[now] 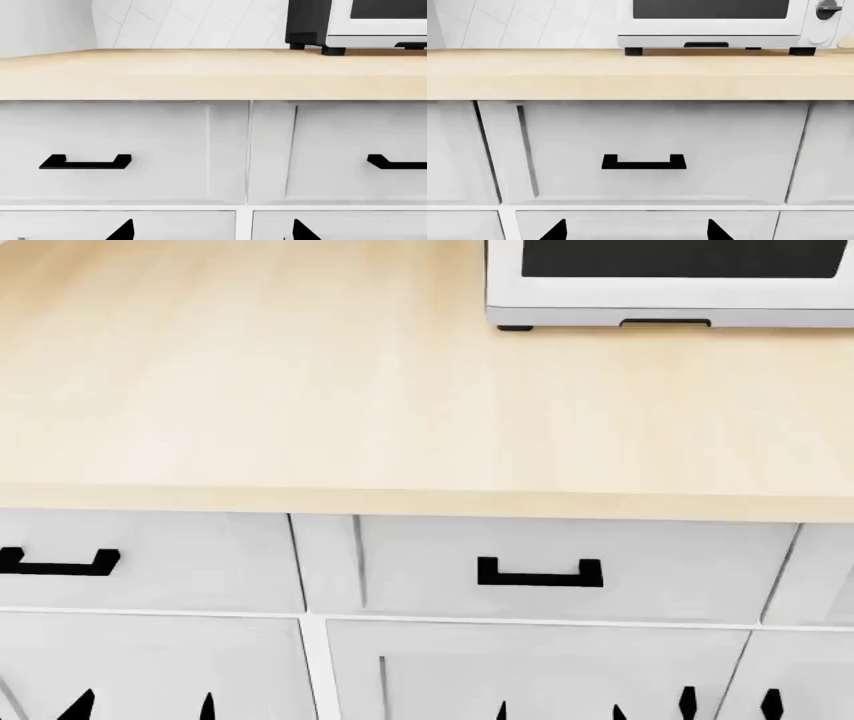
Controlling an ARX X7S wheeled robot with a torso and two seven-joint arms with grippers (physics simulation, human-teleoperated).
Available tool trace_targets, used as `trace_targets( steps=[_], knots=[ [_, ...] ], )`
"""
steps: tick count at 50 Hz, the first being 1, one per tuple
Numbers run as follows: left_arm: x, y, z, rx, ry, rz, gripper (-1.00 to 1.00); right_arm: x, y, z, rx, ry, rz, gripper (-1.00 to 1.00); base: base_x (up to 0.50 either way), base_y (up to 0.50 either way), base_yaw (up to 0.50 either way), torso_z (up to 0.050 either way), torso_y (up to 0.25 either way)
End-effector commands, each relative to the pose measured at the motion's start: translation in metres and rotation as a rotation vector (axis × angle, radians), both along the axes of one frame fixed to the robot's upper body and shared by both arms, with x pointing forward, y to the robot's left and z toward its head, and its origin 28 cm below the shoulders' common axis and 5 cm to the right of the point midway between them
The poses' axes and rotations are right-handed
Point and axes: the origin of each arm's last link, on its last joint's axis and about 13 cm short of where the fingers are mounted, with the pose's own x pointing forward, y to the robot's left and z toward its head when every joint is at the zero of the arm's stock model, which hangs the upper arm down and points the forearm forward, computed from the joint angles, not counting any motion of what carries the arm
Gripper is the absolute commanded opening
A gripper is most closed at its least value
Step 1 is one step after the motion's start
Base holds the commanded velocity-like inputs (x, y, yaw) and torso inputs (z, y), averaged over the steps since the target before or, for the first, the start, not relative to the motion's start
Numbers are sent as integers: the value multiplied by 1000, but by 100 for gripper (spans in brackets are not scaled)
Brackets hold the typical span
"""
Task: Close the microwave door
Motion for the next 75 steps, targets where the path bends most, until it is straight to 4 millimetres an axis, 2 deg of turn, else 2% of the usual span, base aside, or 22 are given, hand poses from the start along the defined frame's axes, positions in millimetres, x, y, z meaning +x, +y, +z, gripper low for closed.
trace_targets(
  steps=[1, 9, 20, 28, 40, 75],
  knots=[
    [0, 1, -2, 3, 5, -5, 100, 0, 0, 0, 17, 11, -4, 100, 0, 0, 0, 0, 0],
    [0, 3, -9, 3, -1, -11, 100, 3, -3, -6, 21, 33, -11, 100, 0, 0, 0, 0, 0],
    [0, 1, -10, 5, -4, -33, 100, -1, 1, -3, -30, 7, 7, 100, 0, 60, 0, 0, 0],
    [0, -2, -2, 2, -7, -35, 100, 0, 2, -1, -32, 18, -2, 100, 0, 500, 0, 0, 0],
    [0, 2, -11, 2, -9, -36, 100, 1, -1, -5, -36, 21, -10, 100, 0, 500, 0, 0, 0],
    [0, 1, -9, 0, -14, -42, 100, 0, 0, -4, -39, 22, -12, 100, 0, 500, 0, 0, 0]
  ],
)
